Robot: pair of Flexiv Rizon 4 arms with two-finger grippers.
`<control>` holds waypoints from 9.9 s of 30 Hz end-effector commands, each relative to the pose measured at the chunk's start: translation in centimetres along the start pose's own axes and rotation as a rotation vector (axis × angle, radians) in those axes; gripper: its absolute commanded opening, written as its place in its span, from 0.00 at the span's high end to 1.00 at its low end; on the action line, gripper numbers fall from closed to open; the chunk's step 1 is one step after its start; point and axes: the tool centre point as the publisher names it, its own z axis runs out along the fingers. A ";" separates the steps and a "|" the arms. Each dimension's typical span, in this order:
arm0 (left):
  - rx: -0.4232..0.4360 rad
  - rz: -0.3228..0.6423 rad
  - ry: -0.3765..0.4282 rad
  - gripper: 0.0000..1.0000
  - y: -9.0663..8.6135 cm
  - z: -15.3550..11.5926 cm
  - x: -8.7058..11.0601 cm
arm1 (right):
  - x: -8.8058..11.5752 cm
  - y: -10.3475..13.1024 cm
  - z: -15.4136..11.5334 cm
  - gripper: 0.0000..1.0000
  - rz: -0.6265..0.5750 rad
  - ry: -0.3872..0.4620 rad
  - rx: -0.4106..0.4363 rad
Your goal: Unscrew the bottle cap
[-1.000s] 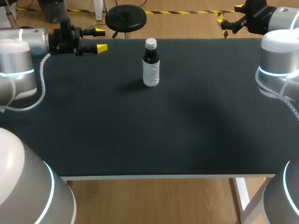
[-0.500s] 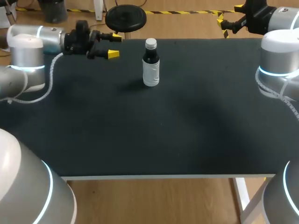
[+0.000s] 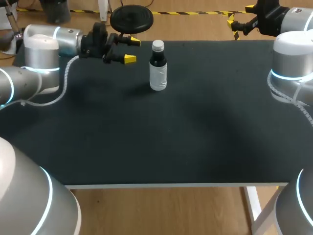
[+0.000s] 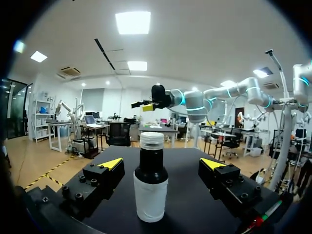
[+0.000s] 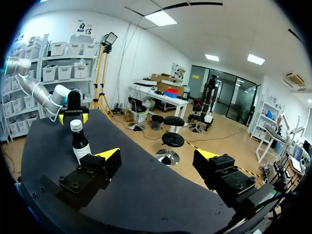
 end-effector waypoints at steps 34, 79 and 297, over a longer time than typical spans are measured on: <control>0.042 -0.014 0.235 0.00 1.4 6.5 -2.6 | 0.0 0.0 0.0 0.00 0.000 0.000 0.000; 0.014 0.035 0.299 1.00 1.3 8.1 -1.8 | 0.0 0.0 0.0 0.00 0.000 0.000 0.000; 0.012 0.043 0.250 1.00 0.9 6.3 -2.7 | 25.2 2.8 17.0 1.00 0.074 1.759 -0.440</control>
